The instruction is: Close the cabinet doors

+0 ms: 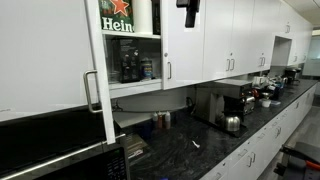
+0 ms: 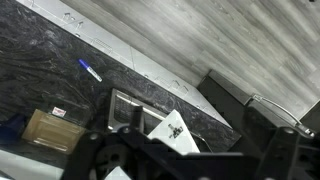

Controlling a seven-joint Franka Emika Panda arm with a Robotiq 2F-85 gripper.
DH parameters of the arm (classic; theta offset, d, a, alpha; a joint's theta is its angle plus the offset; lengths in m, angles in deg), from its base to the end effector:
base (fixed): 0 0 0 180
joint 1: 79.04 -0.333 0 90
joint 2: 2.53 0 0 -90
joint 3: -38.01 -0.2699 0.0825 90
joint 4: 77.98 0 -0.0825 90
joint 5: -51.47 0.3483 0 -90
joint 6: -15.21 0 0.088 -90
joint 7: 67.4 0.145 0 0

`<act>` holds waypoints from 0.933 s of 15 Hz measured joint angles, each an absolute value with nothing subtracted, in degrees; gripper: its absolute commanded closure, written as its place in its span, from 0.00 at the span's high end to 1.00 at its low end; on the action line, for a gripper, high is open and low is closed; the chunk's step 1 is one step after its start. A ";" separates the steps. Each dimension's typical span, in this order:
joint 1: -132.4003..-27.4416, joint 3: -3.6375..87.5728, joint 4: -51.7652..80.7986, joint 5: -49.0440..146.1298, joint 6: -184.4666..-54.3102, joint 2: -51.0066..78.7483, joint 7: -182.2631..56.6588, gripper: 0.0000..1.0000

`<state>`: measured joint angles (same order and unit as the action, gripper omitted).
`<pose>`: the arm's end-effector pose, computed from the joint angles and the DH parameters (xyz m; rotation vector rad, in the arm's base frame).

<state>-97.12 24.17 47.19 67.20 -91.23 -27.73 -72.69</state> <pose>0.3400 0.2569 0.4946 -2.8377 -0.8285 -0.0967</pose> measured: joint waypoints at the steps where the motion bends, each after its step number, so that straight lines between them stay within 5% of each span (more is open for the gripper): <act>1: -97.13 23.52 47.22 67.20 -92.97 -27.20 -71.97 1.00; 14: -97.27 16.93 46.74 65.46 -112.06 -16.89 -61.95 1.00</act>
